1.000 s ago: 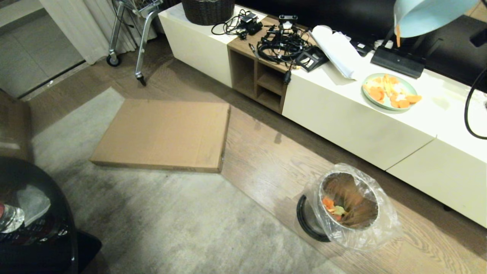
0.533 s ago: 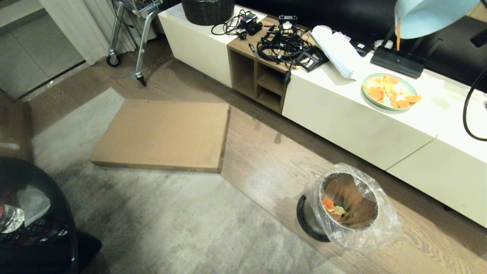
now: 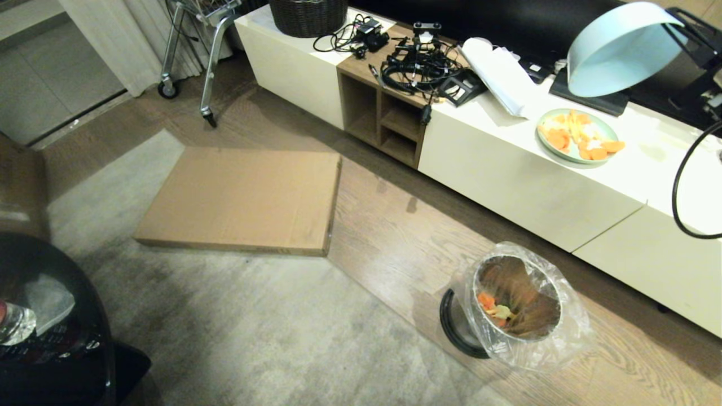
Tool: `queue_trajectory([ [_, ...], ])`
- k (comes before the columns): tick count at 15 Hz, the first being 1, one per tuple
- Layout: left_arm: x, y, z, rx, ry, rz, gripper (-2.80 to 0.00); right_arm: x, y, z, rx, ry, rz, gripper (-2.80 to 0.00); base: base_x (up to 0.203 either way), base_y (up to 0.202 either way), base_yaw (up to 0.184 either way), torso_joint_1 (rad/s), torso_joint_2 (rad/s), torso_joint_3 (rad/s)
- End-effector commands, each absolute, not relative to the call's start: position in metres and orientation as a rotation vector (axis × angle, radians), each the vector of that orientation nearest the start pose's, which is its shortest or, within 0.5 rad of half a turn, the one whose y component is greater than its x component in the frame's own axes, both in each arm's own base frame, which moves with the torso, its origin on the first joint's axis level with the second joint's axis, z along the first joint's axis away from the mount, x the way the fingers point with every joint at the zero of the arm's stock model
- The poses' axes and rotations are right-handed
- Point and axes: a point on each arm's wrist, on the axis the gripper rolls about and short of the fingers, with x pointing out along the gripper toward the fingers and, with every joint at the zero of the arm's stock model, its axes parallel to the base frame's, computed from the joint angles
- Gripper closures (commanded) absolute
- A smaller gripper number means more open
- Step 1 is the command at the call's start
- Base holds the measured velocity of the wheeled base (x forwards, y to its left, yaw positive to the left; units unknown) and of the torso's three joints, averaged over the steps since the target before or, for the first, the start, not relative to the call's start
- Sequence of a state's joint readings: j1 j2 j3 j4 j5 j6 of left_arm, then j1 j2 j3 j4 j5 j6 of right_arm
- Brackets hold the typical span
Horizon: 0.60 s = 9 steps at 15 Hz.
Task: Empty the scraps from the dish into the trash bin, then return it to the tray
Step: Put the bowl back to the table
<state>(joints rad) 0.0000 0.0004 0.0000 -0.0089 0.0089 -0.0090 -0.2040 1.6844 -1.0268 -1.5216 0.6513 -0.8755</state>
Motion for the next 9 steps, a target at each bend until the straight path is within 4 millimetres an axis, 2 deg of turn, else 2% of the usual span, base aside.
queue_trajectory([
  [1,-0.023,0.0,0.076,-0.009,-0.009,0.009,0.0,0.282,-0.045,0.325,-1.177,-0.971,0.02,0.0,0.0,0.0,0.0,0.0,0.0,0.0],
  [3,-0.023,0.0,0.076,-0.009,-0.009,0.009,0.0,0.283,-0.035,0.334,-1.149,-1.003,-0.001,0.0,0.0,0.0,0.0,0.0,0.0,0.0],
  [5,-0.023,0.0,0.076,-0.009,-0.009,0.009,0.0,0.282,-0.034,0.318,-1.131,-0.953,0.031,0.0,0.0,0.0,0.0,0.0,0.0,0.0],
  [6,-0.023,0.0,0.076,-0.009,-0.009,0.009,0.0,0.281,-0.034,0.304,-1.114,-0.899,0.057,0.0,0.0,0.0,0.0,0.0,0.0,0.0],
  [9,-0.023,0.0,0.076,-0.009,-0.009,0.009,0.0,0.264,-0.032,0.24,-1.02,-0.644,0.139,0.0,0.0,0.0,0.0,0.0,0.0,0.0],
])
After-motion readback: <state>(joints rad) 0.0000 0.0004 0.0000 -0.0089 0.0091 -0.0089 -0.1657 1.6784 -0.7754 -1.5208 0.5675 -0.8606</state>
